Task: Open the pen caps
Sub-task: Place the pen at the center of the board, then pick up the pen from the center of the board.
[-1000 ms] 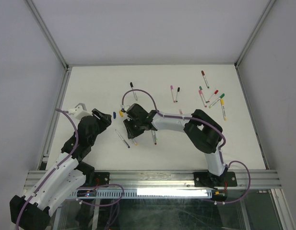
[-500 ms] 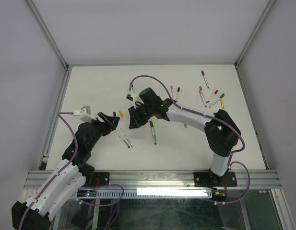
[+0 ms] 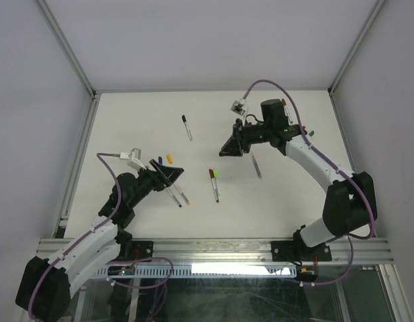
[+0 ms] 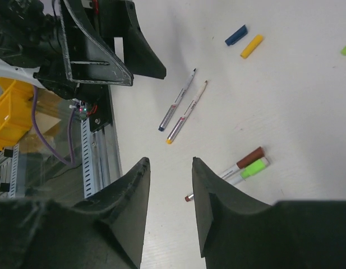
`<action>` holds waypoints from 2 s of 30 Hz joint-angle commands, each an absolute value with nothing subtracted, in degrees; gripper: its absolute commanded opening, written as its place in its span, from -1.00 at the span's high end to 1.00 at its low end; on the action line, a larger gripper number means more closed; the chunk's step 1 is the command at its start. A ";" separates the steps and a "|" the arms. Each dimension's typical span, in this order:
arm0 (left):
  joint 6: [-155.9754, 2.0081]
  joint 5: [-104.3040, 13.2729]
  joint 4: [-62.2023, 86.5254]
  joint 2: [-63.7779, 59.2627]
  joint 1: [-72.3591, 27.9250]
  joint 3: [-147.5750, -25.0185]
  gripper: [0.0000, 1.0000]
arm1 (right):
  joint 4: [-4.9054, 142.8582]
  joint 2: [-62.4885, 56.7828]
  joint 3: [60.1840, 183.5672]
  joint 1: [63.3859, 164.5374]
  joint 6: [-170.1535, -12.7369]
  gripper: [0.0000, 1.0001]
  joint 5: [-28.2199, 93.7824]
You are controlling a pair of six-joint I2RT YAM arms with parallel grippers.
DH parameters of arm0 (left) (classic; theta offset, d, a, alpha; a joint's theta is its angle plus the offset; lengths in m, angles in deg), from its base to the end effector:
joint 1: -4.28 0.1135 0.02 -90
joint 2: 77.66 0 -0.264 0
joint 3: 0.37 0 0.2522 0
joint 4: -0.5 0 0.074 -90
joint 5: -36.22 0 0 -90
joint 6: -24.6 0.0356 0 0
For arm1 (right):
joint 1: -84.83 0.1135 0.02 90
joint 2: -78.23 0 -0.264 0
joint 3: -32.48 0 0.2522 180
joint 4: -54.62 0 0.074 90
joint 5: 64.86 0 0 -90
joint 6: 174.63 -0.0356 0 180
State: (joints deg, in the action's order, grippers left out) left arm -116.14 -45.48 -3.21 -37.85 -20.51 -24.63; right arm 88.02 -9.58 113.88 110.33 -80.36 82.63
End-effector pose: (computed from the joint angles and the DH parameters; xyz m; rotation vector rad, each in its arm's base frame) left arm 0.1495 -0.0747 0.1925 -0.3181 1.8801 -1.0559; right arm 0.2868 0.1701 0.2895 -1.0726 1.9119 1.3279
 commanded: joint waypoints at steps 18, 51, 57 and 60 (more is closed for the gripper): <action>-116.98 -74.95 9.85 -11.16 -46.41 -45.21 -0.38 | 95.53 14.83 104.59 91.42 -64.03 0.05 86.68; -119.15 -82.70 53.55 29.31 -50.38 -89.38 0.12 | 83.31 20.40 93.54 71.31 -74.00 -0.11 96.18; -118.87 -81.92 53.48 30.28 -50.39 -90.17 0.19 | 83.32 19.89 93.61 71.30 -74.00 -0.11 96.16; -118.67 -80.97 53.41 30.95 -50.52 -90.58 0.19 | 83.33 19.88 93.53 71.30 -74.00 -0.11 96.07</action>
State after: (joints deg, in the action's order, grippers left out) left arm -119.82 -80.76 53.36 30.34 -50.13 -87.75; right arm 85.68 19.95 92.55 71.80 -73.28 95.05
